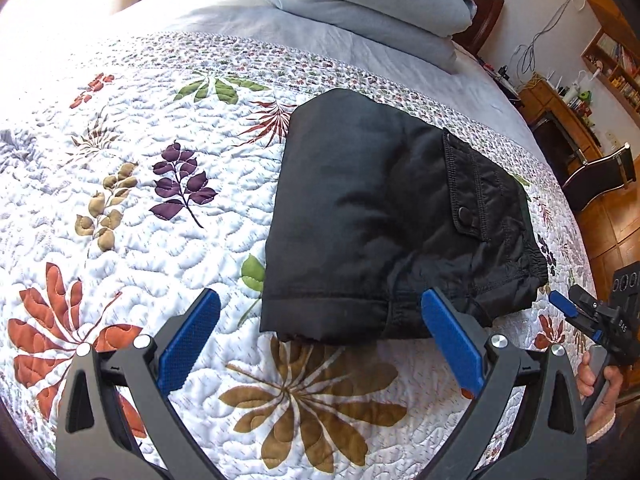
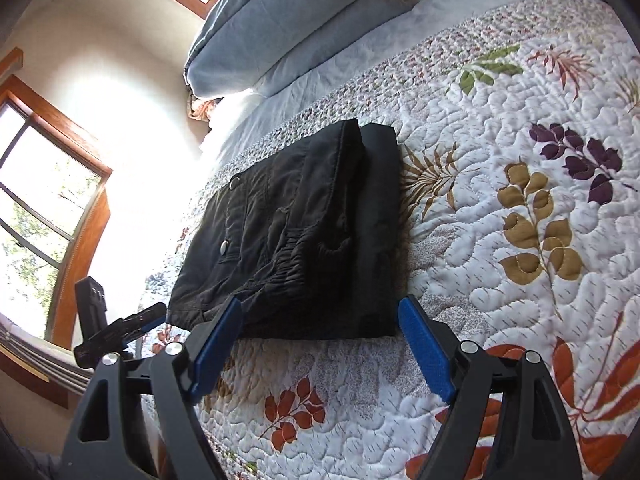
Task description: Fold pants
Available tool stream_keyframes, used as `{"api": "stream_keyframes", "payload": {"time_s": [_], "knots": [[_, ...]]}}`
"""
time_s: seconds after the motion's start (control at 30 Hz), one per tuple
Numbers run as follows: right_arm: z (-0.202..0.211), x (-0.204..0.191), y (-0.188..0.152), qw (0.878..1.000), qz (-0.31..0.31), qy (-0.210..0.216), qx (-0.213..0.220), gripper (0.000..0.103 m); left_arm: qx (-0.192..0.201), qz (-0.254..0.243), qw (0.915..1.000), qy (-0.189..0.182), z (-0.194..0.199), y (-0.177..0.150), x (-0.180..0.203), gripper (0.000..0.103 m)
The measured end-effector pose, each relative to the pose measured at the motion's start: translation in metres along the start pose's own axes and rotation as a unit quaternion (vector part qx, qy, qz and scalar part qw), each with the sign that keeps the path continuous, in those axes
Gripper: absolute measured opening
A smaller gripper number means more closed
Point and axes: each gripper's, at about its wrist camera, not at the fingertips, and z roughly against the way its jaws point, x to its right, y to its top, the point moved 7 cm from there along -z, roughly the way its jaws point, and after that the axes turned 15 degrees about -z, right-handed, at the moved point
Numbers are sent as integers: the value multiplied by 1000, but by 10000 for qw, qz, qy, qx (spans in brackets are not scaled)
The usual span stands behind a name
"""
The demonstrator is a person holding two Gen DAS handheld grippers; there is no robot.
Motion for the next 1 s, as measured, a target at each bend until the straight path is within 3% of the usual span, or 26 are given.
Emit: {"api": "stream_keyframes", "payload": {"time_s": [0.17,0.4,0.7,0.87,1.0], "knots": [[6,-14,-13,9983,200,-512,202,83,45,-216,9993,300,18,-7,11,100],[19,-32,-35,9913,620,-1117,318,93,80,-408,9975,567,39,-21,23,100],[40,-55,-59,9851,929,-1361,482,94,213,-471,9966,640,69,-31,32,100],[51,-69,-68,9825,1077,-1416,559,94,273,-892,9904,1022,85,-34,42,100],[58,-76,-77,9795,1138,-1554,596,94,268,-1091,9882,1043,94,-37,52,100]]}}
